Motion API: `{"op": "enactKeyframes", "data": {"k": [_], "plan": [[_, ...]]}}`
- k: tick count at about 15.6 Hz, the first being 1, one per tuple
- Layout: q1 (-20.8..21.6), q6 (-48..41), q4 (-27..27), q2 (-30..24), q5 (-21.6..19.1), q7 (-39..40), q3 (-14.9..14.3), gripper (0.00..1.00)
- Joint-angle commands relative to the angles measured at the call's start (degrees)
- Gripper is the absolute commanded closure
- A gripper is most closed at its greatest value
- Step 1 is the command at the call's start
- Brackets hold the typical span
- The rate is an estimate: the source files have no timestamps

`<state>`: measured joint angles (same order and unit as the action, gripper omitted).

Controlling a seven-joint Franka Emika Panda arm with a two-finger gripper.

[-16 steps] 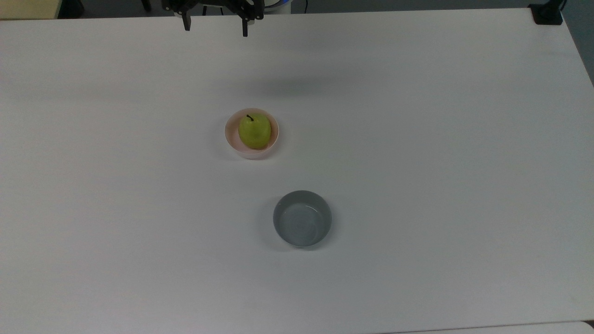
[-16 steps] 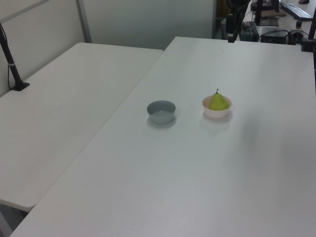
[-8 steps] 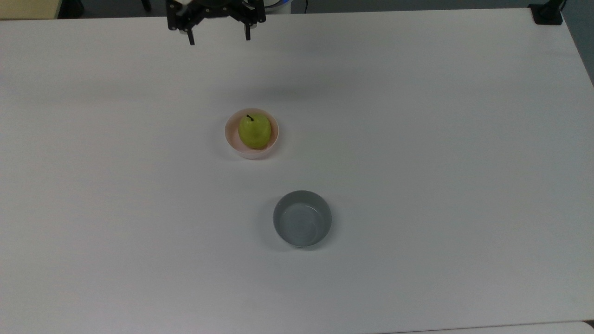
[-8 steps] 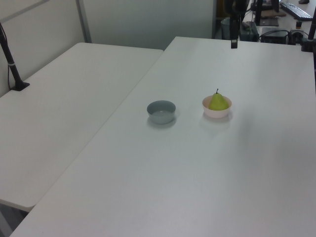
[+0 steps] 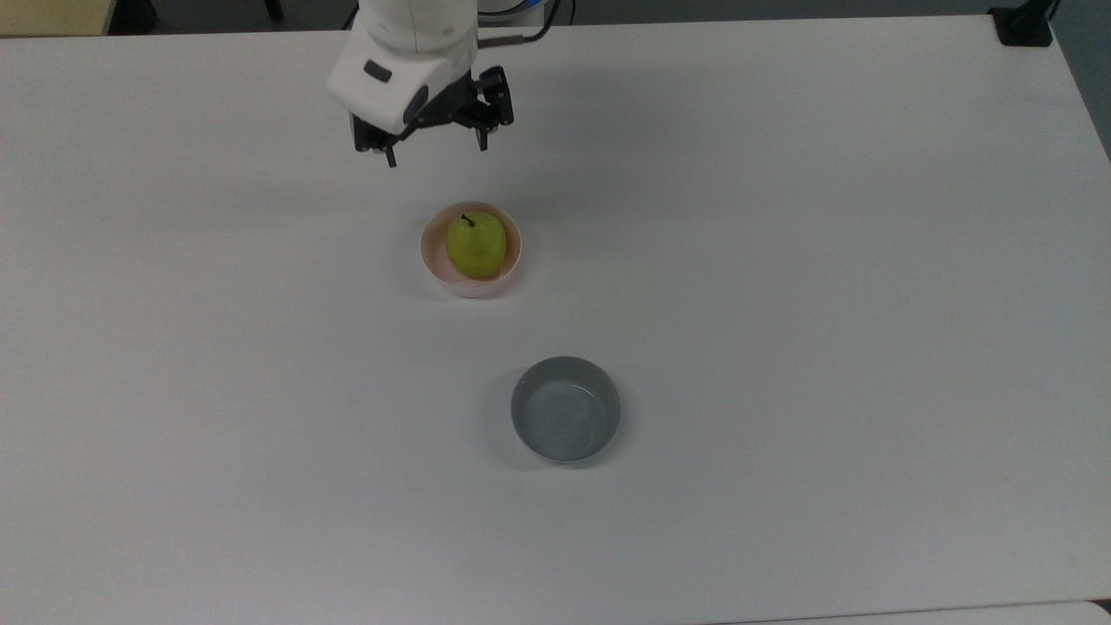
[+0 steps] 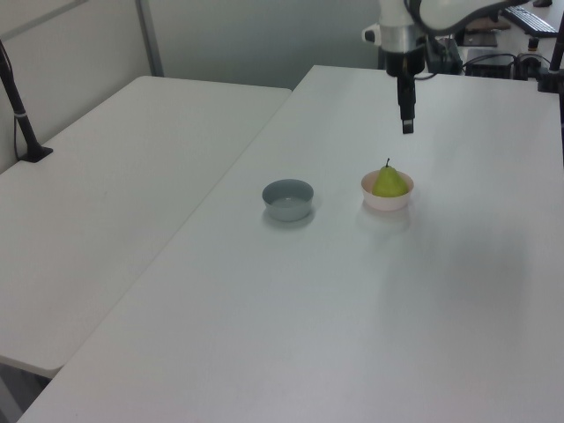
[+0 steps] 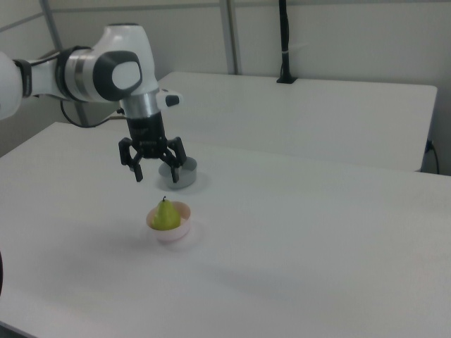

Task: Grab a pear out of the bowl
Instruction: 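Move the open gripper over the green pear in the pink bowl, then lower the gripper around the pear and close on it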

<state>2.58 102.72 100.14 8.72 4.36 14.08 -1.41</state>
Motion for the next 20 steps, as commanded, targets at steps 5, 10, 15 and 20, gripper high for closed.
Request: {"op": "enactKeyframes", "data": {"k": [5,10,15,20], "plan": [[1.0,10.6,5.5,4.2,-0.8,0.9,-0.2,0.0],[1.6,12.9,5.5,6.8,-0.8,0.9,-0.2,0.0],[2.3,15.0,7.3,7.5,-0.8,0.8,-0.2,0.02],[2.3,15.8,7.4,8.0,-0.5,0.8,-0.2,0.08]]}}
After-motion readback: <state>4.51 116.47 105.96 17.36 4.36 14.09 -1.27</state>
